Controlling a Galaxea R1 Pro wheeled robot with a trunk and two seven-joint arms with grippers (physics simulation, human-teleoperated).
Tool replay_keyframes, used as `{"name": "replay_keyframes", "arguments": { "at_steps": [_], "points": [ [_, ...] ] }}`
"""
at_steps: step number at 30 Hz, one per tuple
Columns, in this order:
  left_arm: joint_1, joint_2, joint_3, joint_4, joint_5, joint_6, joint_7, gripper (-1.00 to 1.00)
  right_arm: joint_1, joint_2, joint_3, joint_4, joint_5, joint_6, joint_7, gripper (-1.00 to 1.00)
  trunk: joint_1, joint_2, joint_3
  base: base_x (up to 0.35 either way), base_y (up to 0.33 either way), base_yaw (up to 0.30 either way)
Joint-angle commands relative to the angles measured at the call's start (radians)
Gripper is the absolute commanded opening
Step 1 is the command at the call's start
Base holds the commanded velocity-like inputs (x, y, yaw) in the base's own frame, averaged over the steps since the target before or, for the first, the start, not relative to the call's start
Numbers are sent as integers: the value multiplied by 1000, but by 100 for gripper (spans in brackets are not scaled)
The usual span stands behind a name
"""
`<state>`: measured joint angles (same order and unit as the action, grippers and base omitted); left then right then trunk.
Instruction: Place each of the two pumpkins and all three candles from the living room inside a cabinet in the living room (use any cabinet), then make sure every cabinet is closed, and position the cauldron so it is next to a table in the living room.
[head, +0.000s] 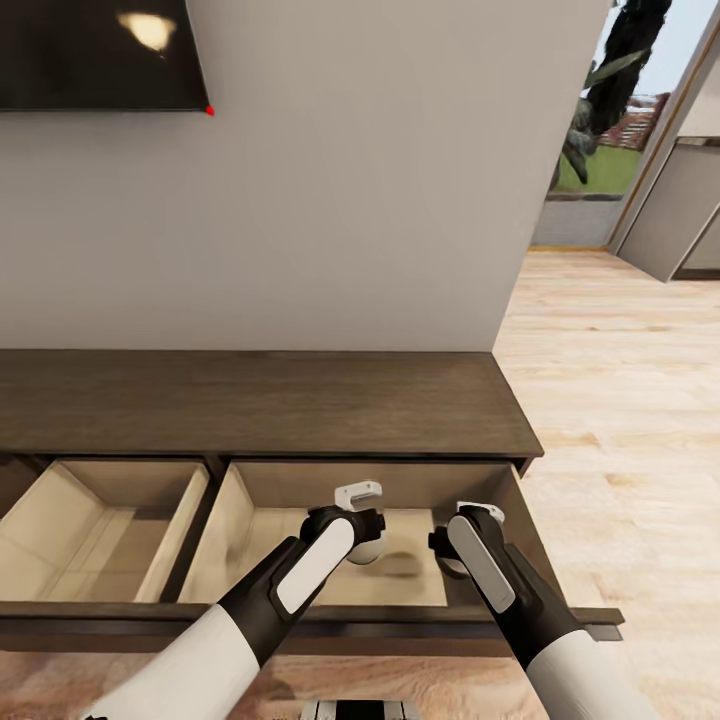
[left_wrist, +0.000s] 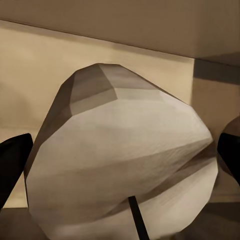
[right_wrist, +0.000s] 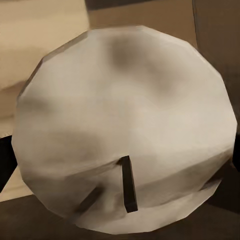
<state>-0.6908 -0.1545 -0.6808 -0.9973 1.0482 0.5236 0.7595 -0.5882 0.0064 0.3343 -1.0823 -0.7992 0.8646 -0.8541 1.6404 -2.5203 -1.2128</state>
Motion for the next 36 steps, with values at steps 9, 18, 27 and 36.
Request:
{"name": "replay_keyframes", "arguments": {
  "at_steps": [9,18,27,36],
  "points": [
    [-1,0,-2,-1,5,2,11,-100,-1,0,2,-1,-9,1,-8,-100,1,-1,-9,0,0,0],
    [-1,0,-2,-1,6,3,11,-100,-1,0,28,-1,-9,1,-8,100,1,-1,-9,0,0,0],
    [-1,0,-2,-1,6,2,11,100,-1,0,29,0,-9,1,-8,100,1,-1,-9,0,0,0],
    [-1,1,-2,-1,5,2,11,100,-1,0,29,1,-9,1,-8,100,1,-1,-9,0,0,0]
  ]
}}
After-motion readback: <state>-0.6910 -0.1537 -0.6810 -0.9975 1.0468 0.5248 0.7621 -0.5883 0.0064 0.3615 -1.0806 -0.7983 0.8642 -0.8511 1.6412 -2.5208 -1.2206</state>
